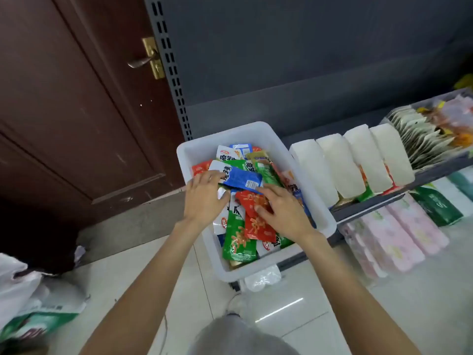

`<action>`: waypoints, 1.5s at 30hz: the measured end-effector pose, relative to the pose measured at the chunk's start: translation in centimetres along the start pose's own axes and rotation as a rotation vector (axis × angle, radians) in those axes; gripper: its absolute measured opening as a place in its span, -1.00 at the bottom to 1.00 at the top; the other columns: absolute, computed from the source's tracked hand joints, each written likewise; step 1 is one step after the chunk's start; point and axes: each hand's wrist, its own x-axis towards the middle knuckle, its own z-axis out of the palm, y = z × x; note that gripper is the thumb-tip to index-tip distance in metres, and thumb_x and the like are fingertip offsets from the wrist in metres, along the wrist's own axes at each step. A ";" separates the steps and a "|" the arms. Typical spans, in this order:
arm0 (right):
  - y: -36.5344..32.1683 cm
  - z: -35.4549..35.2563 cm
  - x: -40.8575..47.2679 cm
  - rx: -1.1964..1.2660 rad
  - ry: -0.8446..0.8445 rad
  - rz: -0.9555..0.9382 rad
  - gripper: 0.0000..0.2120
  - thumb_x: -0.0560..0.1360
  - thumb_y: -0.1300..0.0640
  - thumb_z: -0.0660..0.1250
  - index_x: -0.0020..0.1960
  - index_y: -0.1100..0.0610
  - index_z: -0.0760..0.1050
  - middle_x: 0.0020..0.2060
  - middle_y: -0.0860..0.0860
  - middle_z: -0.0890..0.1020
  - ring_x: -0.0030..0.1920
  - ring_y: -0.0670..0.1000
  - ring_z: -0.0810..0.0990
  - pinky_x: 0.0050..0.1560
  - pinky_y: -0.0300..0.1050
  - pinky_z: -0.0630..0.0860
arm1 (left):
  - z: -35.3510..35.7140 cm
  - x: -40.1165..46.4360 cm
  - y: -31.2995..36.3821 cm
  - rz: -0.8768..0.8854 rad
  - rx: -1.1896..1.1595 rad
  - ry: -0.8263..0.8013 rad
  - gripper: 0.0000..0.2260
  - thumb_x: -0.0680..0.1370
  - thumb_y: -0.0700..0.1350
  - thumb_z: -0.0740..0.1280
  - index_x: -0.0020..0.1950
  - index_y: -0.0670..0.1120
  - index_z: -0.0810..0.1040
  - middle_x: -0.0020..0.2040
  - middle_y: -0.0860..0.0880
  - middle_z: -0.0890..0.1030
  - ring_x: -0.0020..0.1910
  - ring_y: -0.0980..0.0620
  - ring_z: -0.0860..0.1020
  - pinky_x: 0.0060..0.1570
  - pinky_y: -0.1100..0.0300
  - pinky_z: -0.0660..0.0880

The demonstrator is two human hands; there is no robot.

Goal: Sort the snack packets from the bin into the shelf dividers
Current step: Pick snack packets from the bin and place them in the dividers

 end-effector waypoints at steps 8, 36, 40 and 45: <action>0.1 0.3 3.0 -0.141 0.027 0.017 -0.59 0.57 -0.13 0.17 0.34 0.04 0.42 0.17 0.04 0.58 0.22 0.08 0.46 0.22 -0.01 0.38 | 2.0 5.2 -2.8 0.223 0.067 -0.087 -0.64 0.46 0.02 0.42 0.24 0.03 0.56 0.21 0.05 0.59 0.16 -0.05 0.50 0.19 0.04 0.33; 17.5 -14.3 -5.7 0.896 0.533 0.235 -0.44 0.39 0.21 0.49 0.27 -0.08 0.32 -0.09 -0.11 0.55 -0.19 -0.14 0.59 -0.18 -0.27 0.51 | 5.1 3.3 23.9 0.055 -0.768 -0.128 -0.73 0.45 -0.23 0.43 -0.05 0.15 0.52 -0.15 0.11 0.62 -0.27 0.26 0.54 -0.10 0.26 0.51; 22.2 -18.6 -5.6 0.558 0.329 0.025 -0.68 0.39 0.12 0.49 0.08 -0.07 0.49 -0.26 -0.14 0.54 -0.28 -0.14 0.51 -0.25 -0.25 0.43 | 6.7 1.6 27.5 -0.021 -0.651 -0.072 -0.79 0.47 -0.19 0.42 -0.04 0.11 0.57 -0.15 0.10 0.63 -0.25 0.22 0.54 -0.09 0.19 0.51; 23.5 -19.8 -2.9 0.586 0.028 -0.074 -0.86 0.51 0.17 0.36 0.05 0.16 0.52 -0.16 0.05 0.62 -0.30 -0.09 0.58 -0.41 -0.28 0.50 | 8.1 0.7 28.8 -0.125 -0.576 0.136 -0.83 0.49 -0.16 0.41 0.08 -0.04 0.61 -0.04 0.05 0.65 -0.08 0.14 0.59 0.00 0.15 0.53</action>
